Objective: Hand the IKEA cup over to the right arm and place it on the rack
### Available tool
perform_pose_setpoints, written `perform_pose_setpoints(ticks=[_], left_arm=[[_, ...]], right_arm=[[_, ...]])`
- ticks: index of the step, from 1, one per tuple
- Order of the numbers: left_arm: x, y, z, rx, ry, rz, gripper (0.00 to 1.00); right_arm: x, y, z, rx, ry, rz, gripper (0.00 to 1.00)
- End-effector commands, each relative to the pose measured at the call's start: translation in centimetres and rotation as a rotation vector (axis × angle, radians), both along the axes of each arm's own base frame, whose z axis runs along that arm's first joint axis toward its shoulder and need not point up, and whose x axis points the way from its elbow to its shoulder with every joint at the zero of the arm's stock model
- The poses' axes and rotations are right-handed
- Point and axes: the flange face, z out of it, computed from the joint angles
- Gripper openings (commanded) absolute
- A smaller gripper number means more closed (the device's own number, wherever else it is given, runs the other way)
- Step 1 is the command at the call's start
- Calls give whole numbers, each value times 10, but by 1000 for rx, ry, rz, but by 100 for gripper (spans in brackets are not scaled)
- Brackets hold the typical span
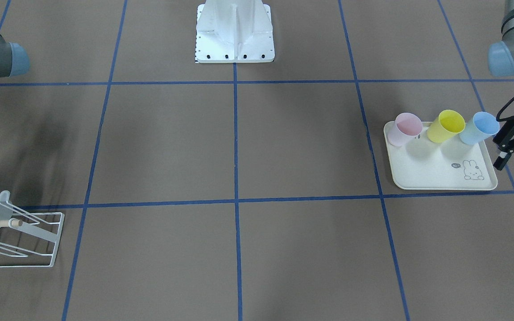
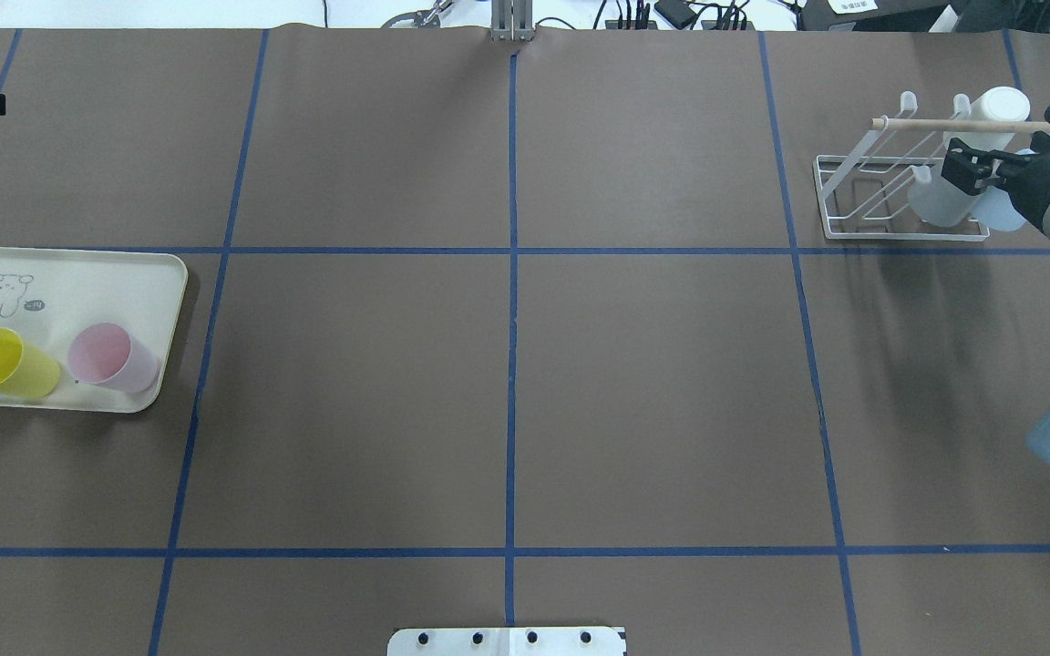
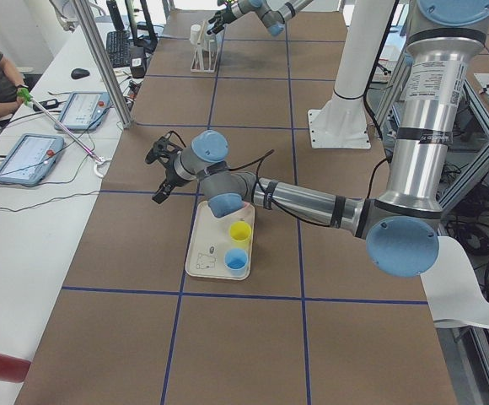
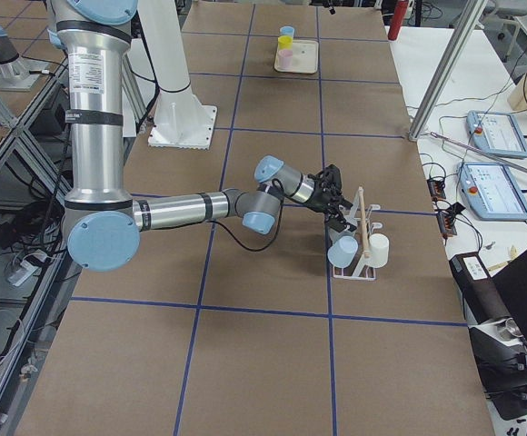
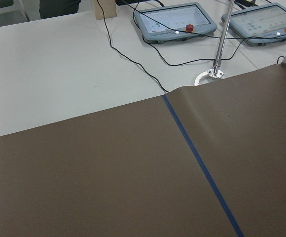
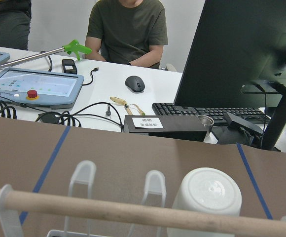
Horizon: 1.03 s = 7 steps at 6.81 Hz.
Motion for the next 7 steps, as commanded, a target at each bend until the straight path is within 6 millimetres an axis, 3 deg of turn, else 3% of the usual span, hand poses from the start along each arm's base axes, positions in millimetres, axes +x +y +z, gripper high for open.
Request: perform_pose_setpoints(ticks=[1, 2, 3, 4, 7], left_arm=[[0, 0, 0, 2, -5, 4, 100], [-3, 1, -1, -3, 10, 45, 100], [-23, 4, 3, 9, 10, 82, 100], [-45, 22, 45, -17, -37, 116, 100], [-63, 83, 153, -103, -263, 290, 100]], right_arm=[[3, 4, -17, 42, -21, -25, 100], [11, 9, -27, 59, -68, -58, 100], [25, 24, -41, 63, -96, -90, 100], [30, 34, -49, 62, -123, -126, 100], [24, 43, -68, 11, -302, -144, 100]])
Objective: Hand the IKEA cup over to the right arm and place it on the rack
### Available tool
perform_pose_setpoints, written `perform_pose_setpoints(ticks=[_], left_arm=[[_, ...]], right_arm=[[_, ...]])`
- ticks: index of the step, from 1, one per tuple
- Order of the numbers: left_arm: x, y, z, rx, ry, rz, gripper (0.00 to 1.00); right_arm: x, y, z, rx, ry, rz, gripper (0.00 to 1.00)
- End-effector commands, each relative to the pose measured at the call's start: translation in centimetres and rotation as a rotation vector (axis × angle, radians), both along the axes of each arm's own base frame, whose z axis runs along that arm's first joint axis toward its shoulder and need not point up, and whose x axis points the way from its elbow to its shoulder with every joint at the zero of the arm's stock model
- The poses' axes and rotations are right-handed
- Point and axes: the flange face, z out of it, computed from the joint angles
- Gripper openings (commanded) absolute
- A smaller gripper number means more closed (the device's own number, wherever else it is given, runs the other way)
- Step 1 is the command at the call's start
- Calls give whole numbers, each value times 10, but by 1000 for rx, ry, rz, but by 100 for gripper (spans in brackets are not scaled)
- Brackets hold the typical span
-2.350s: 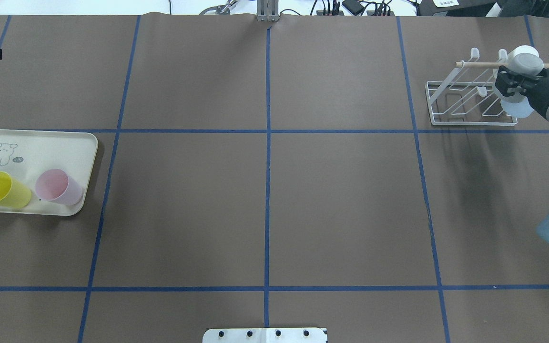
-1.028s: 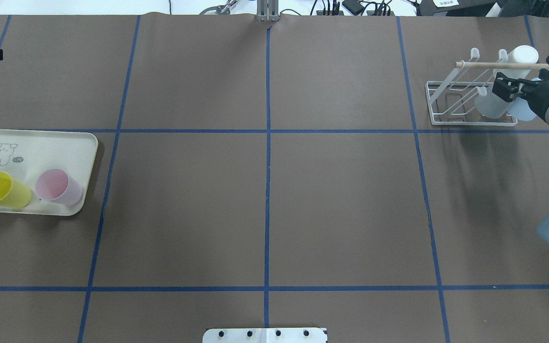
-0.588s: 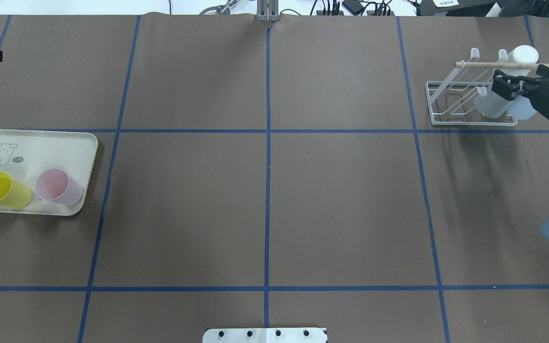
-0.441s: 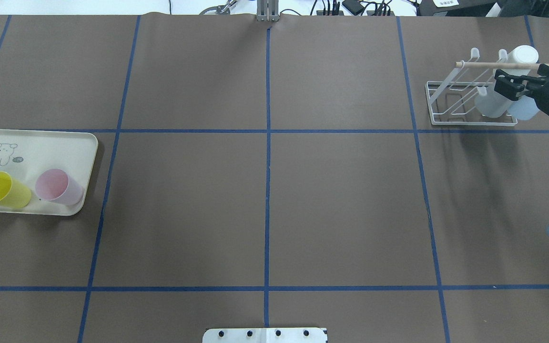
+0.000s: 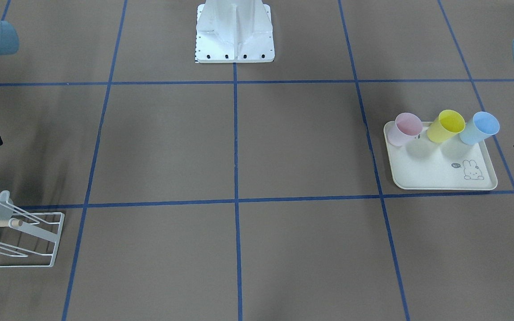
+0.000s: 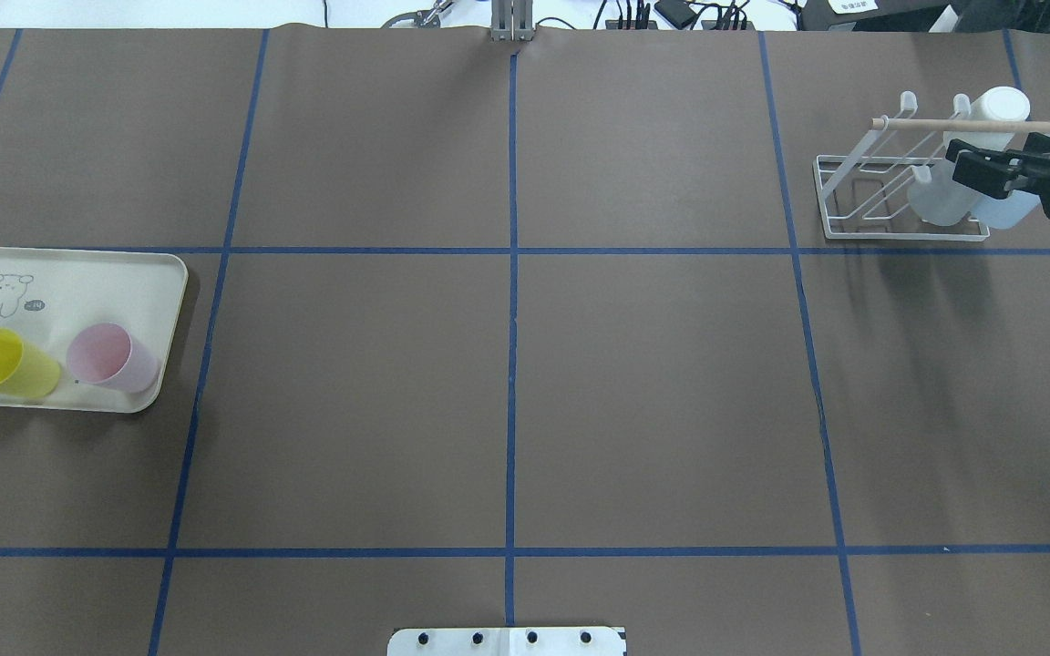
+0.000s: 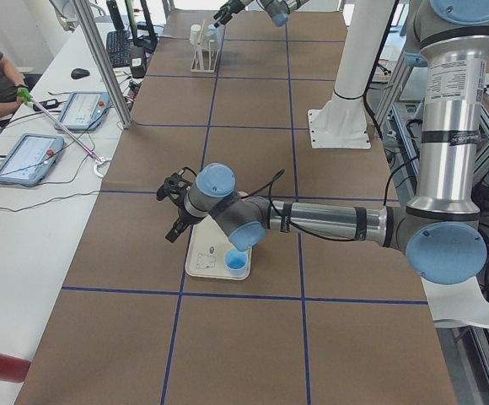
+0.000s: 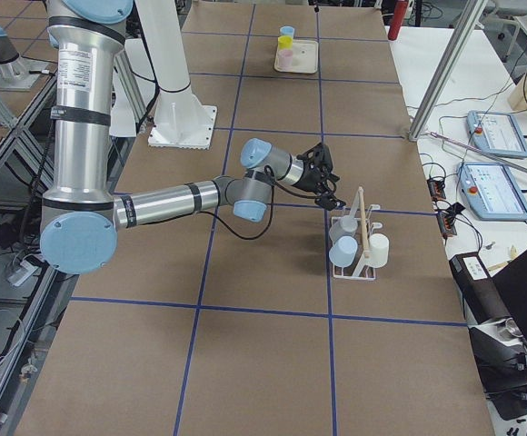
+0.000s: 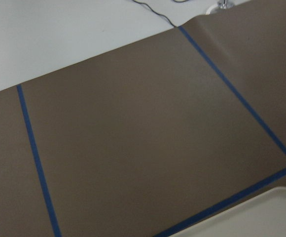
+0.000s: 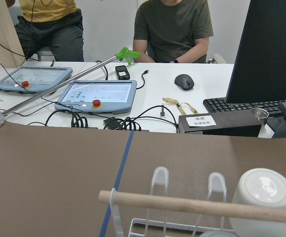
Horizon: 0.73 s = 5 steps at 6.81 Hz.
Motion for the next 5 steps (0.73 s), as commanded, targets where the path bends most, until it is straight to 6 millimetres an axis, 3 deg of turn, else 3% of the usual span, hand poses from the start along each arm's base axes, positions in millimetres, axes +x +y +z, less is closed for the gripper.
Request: perform_pose_setpoints(ticks=[1, 2, 5], left_arm=[[-13, 58, 67, -104, -91, 81, 100], [-16, 83, 89, -154, -105, 88, 100], [-15, 92, 101, -201, -99, 81, 100]], right_arm=[[-7, 6, -23, -45, -155, -37, 100], [-8, 9, -32, -40, -175, -58, 100], [-11, 10, -33, -40, -183, -79, 100]])
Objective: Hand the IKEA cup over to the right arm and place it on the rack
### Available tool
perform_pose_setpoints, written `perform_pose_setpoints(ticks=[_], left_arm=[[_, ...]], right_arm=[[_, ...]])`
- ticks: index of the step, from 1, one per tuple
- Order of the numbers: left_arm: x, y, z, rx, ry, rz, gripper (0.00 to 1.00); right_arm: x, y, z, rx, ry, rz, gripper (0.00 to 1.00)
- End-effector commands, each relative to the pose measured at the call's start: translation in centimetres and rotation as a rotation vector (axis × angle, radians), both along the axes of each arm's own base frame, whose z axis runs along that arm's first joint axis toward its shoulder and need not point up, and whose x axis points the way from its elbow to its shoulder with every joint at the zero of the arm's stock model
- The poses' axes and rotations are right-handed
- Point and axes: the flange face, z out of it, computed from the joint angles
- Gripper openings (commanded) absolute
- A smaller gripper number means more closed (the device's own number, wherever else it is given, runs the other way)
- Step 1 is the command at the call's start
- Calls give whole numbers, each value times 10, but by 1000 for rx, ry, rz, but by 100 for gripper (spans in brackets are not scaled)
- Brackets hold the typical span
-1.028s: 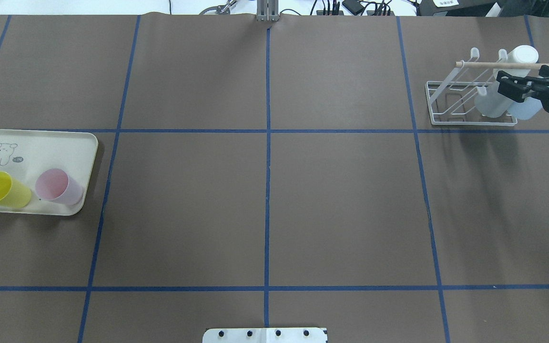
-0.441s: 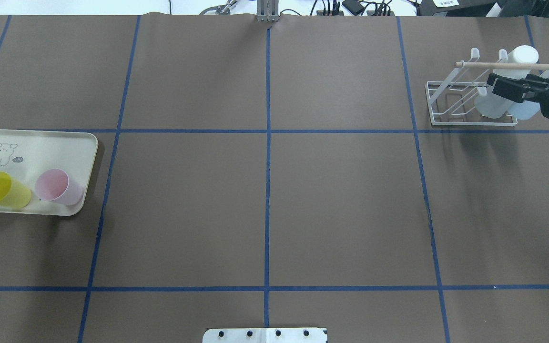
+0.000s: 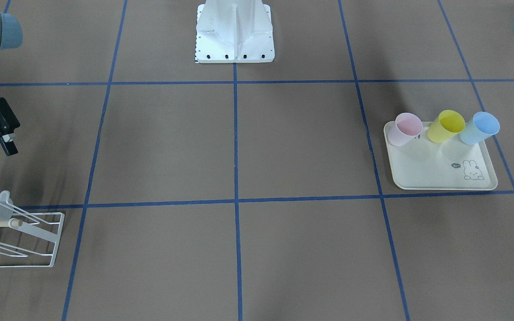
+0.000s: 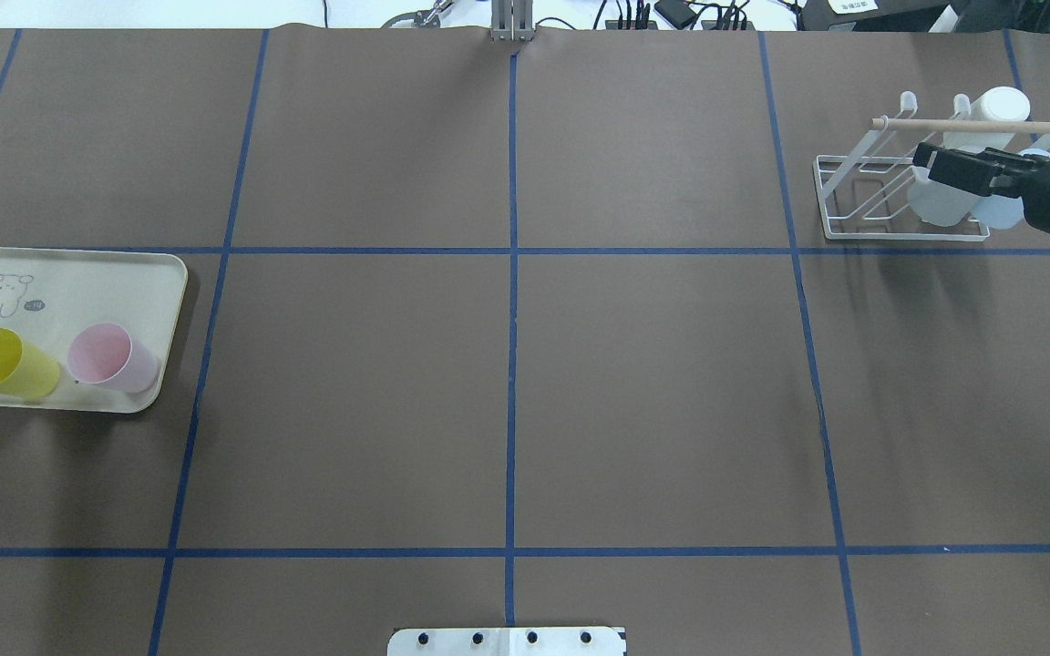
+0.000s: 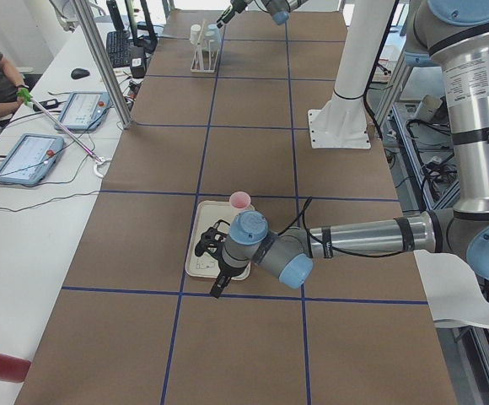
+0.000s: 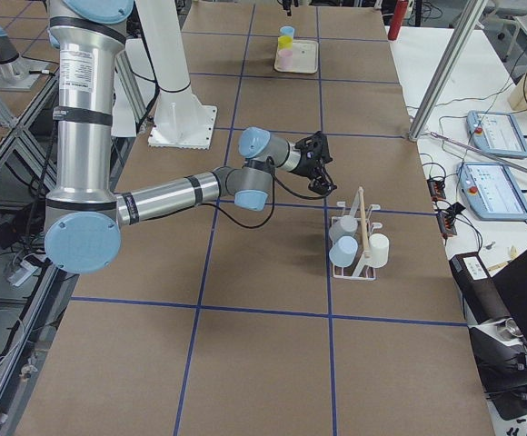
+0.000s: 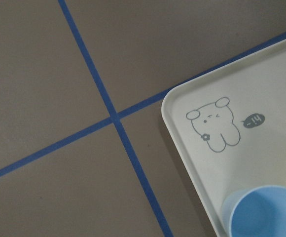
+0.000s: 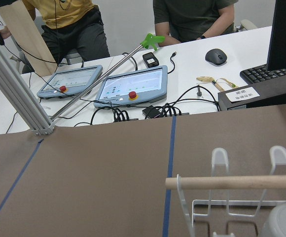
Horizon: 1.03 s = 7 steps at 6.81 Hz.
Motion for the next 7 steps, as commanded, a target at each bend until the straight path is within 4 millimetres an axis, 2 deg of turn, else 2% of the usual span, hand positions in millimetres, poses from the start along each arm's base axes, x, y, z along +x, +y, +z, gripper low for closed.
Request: perform_pose_setpoints(ticks=[1, 2, 6, 7], left_arm=[[18, 3, 0, -67, 29, -22, 100], [35, 4, -5, -92, 42, -19, 100], [38, 4, -12, -102, 58, -28, 100], [43, 3, -14, -117, 65, -36, 100]], right_arm=[[-3, -1, -5, 7, -9, -7, 100], [-3, -1, -5, 7, -9, -9, 100], [-3, -1, -4, 5, -9, -13, 100], [-3, -1, -4, 5, -9, -13, 100]])
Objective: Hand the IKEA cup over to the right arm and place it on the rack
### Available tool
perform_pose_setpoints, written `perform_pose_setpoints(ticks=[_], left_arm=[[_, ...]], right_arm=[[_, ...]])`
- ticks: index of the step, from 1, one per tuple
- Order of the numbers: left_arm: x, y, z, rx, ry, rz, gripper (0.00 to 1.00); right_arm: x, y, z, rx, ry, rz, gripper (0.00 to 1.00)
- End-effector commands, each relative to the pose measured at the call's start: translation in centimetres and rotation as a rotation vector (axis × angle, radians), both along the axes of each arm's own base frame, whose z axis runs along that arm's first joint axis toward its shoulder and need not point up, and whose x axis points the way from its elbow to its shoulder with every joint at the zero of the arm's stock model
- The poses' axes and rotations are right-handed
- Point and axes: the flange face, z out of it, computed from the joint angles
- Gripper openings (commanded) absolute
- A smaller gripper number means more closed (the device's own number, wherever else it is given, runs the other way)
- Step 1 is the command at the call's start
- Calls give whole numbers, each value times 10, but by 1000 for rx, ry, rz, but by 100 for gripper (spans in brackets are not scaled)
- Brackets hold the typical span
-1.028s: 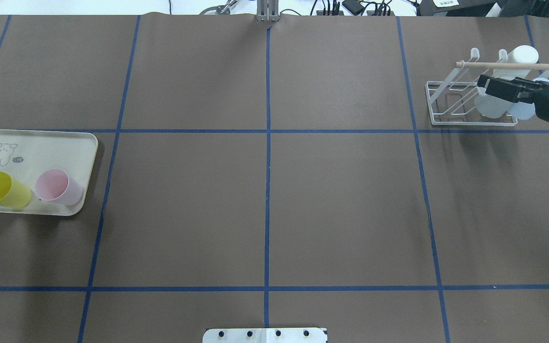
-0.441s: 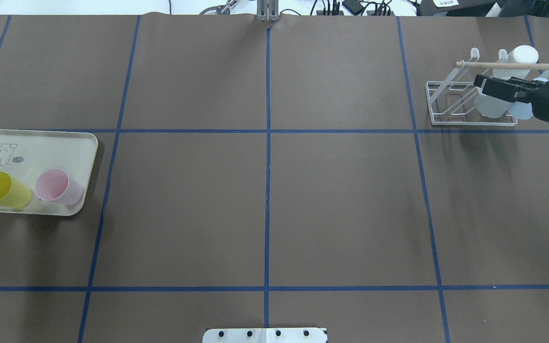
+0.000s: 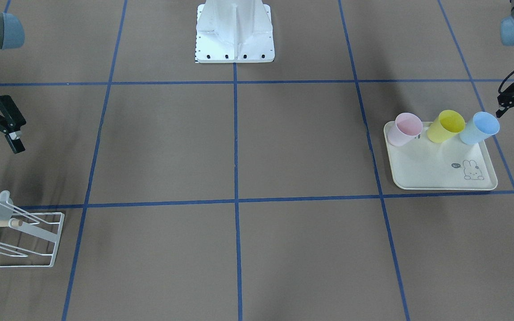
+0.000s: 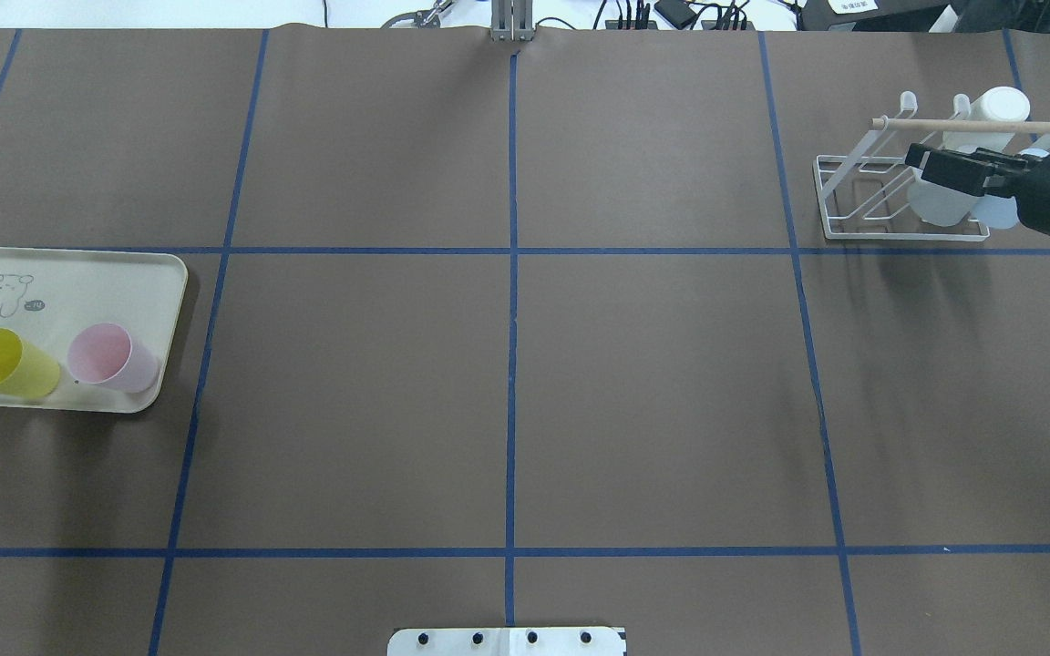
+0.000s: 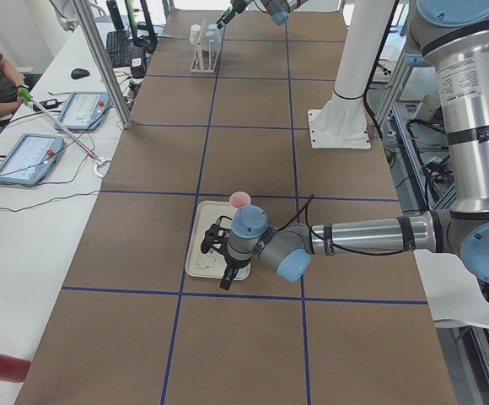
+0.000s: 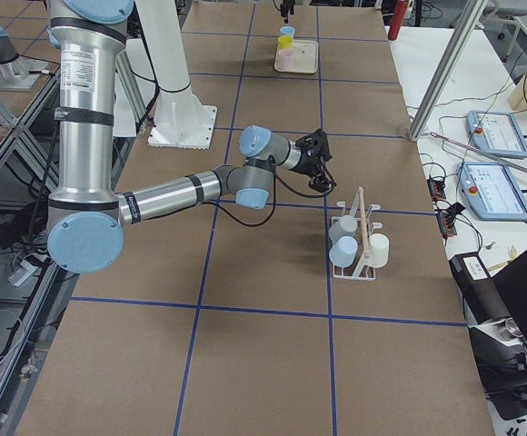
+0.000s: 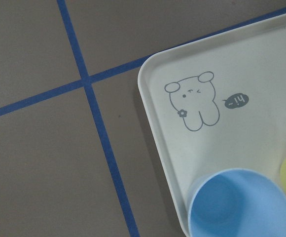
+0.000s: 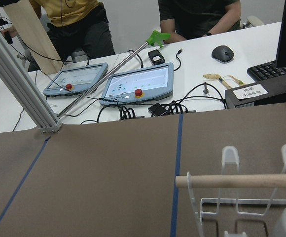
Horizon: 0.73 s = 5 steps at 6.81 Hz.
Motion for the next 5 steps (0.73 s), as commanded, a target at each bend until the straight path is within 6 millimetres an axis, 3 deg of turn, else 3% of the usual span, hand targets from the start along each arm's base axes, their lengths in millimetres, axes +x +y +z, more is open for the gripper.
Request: perform_pose_setpoints(ticks=[1, 5], left_arm=[[10, -2, -3, -13, 9, 2, 100], [31, 2, 6, -27, 0, 52, 100]], right_arm=[[0, 0, 2, -3, 2, 0, 100], [0, 0, 4, -4, 5, -2, 100]])
